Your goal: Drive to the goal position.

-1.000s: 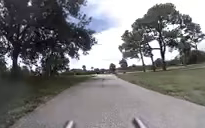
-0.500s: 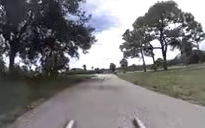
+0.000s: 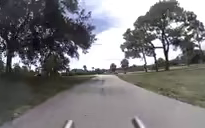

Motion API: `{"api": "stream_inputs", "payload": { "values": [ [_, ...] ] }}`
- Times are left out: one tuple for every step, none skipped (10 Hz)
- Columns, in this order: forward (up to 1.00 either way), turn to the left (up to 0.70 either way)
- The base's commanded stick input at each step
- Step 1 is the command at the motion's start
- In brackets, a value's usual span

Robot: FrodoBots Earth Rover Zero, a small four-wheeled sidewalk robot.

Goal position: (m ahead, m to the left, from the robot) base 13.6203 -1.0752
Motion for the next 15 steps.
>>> {"api": "stream_inputs", "payload": {
  "values": [
    [0.70,0.00],
    [0.70,0.00],
    [0.70,0.00],
    [0.70,0.00],
    [0.70,0.00],
    [0.70,0.00],
    [0.70,0.00],
    [0.70,0.00],
    [0.70,0.00],
    [0.70,0.00],
    [0.70,0.00],
    [0.70,0.00],
    [0.70,0.00],
    [0.70,0.00],
    [0.70,0.00]
  ]
}}
